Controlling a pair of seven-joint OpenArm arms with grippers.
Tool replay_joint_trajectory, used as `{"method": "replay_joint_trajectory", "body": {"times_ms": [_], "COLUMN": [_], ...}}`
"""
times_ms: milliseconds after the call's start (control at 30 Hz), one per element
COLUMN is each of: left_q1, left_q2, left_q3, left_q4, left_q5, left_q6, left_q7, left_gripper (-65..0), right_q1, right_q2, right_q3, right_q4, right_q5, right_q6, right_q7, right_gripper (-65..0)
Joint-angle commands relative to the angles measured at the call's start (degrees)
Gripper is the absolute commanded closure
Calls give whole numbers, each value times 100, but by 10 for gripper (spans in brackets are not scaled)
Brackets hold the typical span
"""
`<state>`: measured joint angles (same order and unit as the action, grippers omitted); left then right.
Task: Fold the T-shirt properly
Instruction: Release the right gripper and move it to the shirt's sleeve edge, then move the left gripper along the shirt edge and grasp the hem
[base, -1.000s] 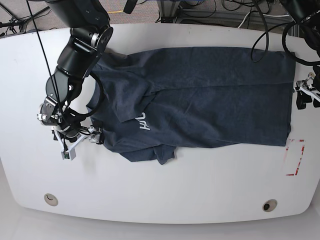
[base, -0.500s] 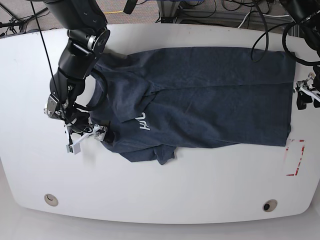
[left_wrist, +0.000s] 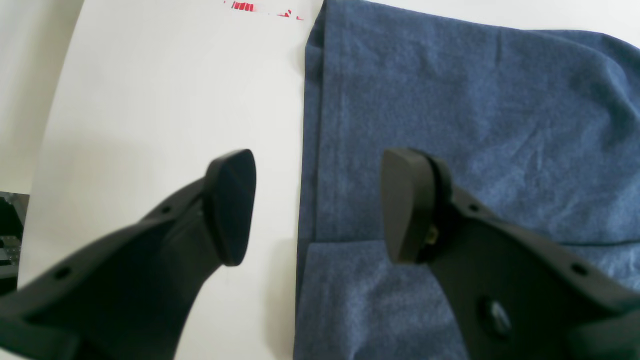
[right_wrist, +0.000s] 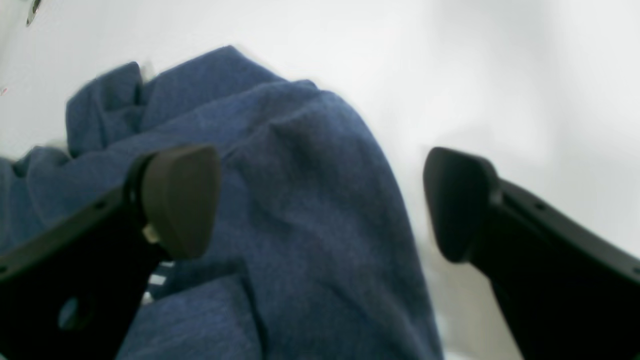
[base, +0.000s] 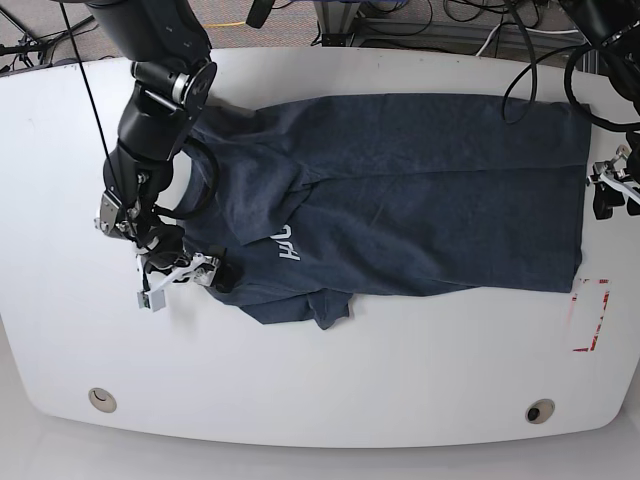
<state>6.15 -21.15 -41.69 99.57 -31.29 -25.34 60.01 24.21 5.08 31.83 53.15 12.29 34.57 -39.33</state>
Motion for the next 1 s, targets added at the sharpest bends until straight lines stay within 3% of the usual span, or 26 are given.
{"method": "replay_joint_trajectory", "body": {"times_ms": [0,167,333,533,767,967], "left_q1": [-57,-75,-365,-989,-1657,-2167], "left_q2": [-105,-105,-96,-123,-105,-114], "left_q3": [-37,-29,-29,-37,174,429], "left_q4": [87,87,-62,-1126,-2234,-3236], "left_q5": [-58,-58,-40,-32,760,927], "left_q6": [-2,-2,7,24,24,24], "left_q7": [-141,-141,-141,-203,-950,-1355], "left_gripper": [-368,-368,-369,-369,-372,-388], "right_q1": [28,28,19,19,28,28], "right_q2": [-47,-152,-170,-179,-179,-161], "right_q3": [-181,-243,-252,-260,-260,-260], "right_q4": [-9,-9,-9,-9,-9,-9], "right_q5": [-161,-161,-161,-161,-205,-205], "right_q6": [-59,-59,-59,-59,-59,-59], "right_q7": [-379,-379,-397,-397,-397,-397], "right_gripper": [-626,-602,-460,-320,-10,0]}}
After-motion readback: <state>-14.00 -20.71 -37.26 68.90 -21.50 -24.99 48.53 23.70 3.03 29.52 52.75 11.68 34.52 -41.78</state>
